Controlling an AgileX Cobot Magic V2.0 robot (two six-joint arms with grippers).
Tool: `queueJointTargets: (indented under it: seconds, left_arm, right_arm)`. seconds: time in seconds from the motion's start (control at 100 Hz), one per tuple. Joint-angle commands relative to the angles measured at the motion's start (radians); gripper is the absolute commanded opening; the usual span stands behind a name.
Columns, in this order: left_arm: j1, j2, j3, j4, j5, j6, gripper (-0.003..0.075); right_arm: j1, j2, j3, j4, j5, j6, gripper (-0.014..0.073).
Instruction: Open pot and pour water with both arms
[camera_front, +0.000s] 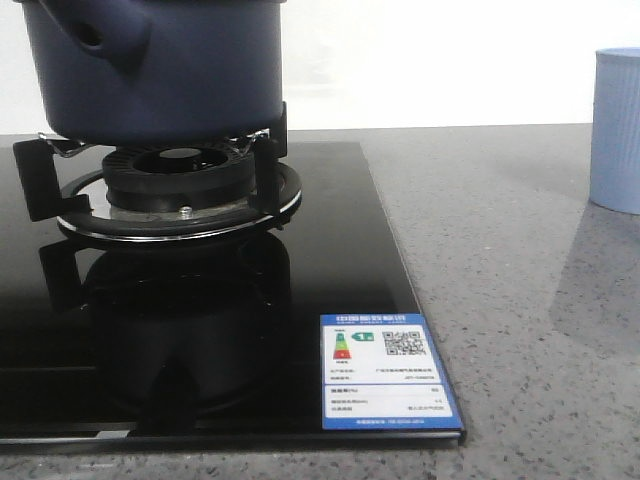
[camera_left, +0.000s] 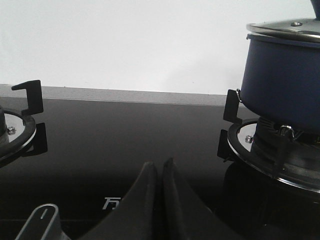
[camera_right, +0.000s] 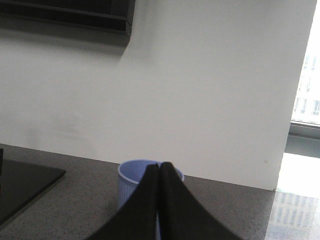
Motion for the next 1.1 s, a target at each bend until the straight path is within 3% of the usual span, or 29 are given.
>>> queueJointTargets:
  seconds: [0.0, 0.48, 0.63, 0.7, 0.8, 0.94, 1.03, 1.09]
  left_arm:
    - [-0.008, -0.027, 0.016, -0.011, -0.074, -0.008, -0.0016]
    - [-0.008, -0.027, 0.016, -0.011, -0.074, -0.008, -0.0016]
    - [-0.008, -0.027, 0.016, -0.011, -0.074, -0.008, -0.0016]
    - [-0.008, -0.027, 0.016, -0.011, -0.074, -0.008, -0.0016]
    - [-0.008, -0.027, 0.016, -0.011, -0.074, -0.008, -0.0016]
    - [-0.008, -0.027, 0.016, -0.011, -0.074, -0.008, -0.0016]
    - [-0.008, -0.027, 0.016, -0.011, -0.074, -0.008, -0.0016]
    - [-0.008, -0.027, 0.016, -0.011, -0.074, -0.008, -0.0016]
  right_arm:
    - [0.0, -0.011, -0.023, 0.012, -0.005, -0.003, -0.0053]
    - [0.0, -0.011, -0.023, 0.014, 0.009, -0.003, -0.0053]
    - [0.0, -0.009, -0.014, 0.138, 0.019, -0.05, -0.0053]
    - [0.0, -0.007, 0.006, 0.334, 0.037, -0.243, -0.0053]
    - [0.0, -0.007, 0.032, 0.716, 0.064, -0.635, -0.0053]
    - [0.0, -0.007, 0.032, 1.202, 0.253, -1.1, -0.0053]
    - [0.0, -0.007, 0.034, 1.358, 0.35, -1.277, -0.0053]
    - [0.0, -0.007, 0.04, 1.377, 0.348, -1.307, -0.0053]
